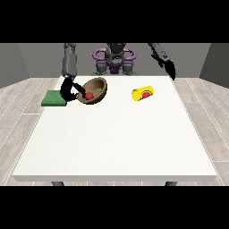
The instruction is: Pick the cup and pour the ball into the bowl, then pick the bowl and place it on the pad
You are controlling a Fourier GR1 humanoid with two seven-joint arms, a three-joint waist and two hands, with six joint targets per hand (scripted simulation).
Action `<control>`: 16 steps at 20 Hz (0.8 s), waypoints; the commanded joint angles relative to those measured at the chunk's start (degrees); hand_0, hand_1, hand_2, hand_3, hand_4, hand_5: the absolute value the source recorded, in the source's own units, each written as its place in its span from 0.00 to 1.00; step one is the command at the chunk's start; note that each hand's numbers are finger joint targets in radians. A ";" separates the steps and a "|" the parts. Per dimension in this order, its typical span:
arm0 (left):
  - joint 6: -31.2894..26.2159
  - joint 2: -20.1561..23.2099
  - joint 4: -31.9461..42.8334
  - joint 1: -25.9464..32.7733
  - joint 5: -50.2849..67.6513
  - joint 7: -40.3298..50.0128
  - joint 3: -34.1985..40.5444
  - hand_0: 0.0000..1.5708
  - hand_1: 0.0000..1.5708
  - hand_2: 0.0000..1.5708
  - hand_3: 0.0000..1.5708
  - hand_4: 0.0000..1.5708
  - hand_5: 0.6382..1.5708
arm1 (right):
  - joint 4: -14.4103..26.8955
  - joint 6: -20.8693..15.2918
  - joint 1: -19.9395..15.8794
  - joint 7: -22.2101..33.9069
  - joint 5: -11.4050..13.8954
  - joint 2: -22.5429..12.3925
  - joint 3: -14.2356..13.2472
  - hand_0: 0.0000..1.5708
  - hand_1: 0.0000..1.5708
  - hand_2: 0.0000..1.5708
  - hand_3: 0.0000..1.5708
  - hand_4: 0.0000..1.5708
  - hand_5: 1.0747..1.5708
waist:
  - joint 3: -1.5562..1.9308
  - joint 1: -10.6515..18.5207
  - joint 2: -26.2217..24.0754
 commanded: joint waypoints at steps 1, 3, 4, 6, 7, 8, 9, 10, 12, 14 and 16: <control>0.39 0.76 5.41 1.91 1.50 0.59 2.96 0.00 0.00 0.00 0.00 0.00 0.09 | -3.23 6.86 -1.30 14.22 4.59 -6.15 5.74 1.00 1.00 1.00 1.00 0.82 0.98 | 0.78 -5.06 -6.62; 2.76 -0.85 6.64 4.74 -0.37 0.28 1.68 0.00 0.00 0.00 0.00 0.00 0.09 | -5.19 11.04 -1.53 14.97 8.16 -11.50 8.86 1.00 1.00 1.00 1.00 0.90 0.98 | 0.82 -8.07 -9.63; 2.94 -1.58 7.57 4.85 0.46 0.80 2.34 0.00 0.00 0.00 0.00 0.00 0.09 | -7.16 12.48 -3.79 17.98 9.86 -12.62 10.60 1.00 1.00 1.00 1.00 0.97 0.99 | 0.80 -8.27 -11.31; 0.98 1.05 8.52 5.71 1.74 0.68 4.04 0.00 0.00 0.00 0.00 0.00 0.10 | -9.29 19.09 -5.35 18.24 11.06 -17.85 12.05 1.00 1.00 1.00 1.00 1.00 1.00 | 0.89 -10.13 -13.46; 4.09 0.50 9.54 6.60 1.37 -1.62 5.02 0.00 0.00 0.00 0.00 0.00 0.10 | -10.85 22.31 -7.04 18.91 11.02 -19.27 12.43 1.00 1.00 1.00 1.00 1.00 0.98 | 0.94 -11.97 -12.24; 3.73 0.83 10.28 7.39 1.86 -0.18 5.59 0.00 0.00 0.00 0.00 0.00 0.10 | -12.47 25.04 -7.11 19.18 11.05 -20.26 13.12 1.00 1.00 1.00 1.00 1.00 0.97 | 0.98 -13.73 -14.67; 3.11 2.28 9.39 7.93 2.95 -1.08 6.77 0.00 0.00 0.00 0.00 0.00 0.10 | -12.58 25.11 -5.67 16.53 11.05 -20.05 12.62 1.00 1.00 1.00 1.00 1.00 0.97 | 1.13 -14.62 -14.21; 3.14 3.05 9.75 7.34 3.35 -2.15 7.25 0.00 0.00 0.00 0.00 0.00 0.09 | -14.55 24.65 -8.60 19.59 11.49 -17.34 11.28 1.00 1.00 1.00 1.00 1.00 0.90 | 1.18 -15.41 -11.16; 3.47 3.87 8.12 6.65 3.65 -2.78 7.51 0.00 0.00 0.00 0.00 0.00 0.08 | -13.64 26.92 -10.19 18.20 11.74 -19.59 8.98 1.00 1.00 1.00 1.00 1.00 0.90 | 1.21 -14.86 -9.96; 2.38 5.88 9.52 8.27 4.10 -7.98 8.42 0.00 0.00 0.00 0.00 0.00 0.09 | -13.75 25.94 -11.18 18.08 12.84 -18.85 7.35 1.00 1.00 1.00 1.00 1.00 0.90 | 1.20 -15.11 -6.96; 2.48 8.85 11.50 5.57 6.21 -12.33 12.14 0.00 0.00 0.00 0.00 0.00 0.04 | -12.91 25.27 -12.40 12.86 12.54 -21.37 5.64 1.00 1.00 1.00 1.00 1.00 0.90 | 1.19 -16.38 -0.99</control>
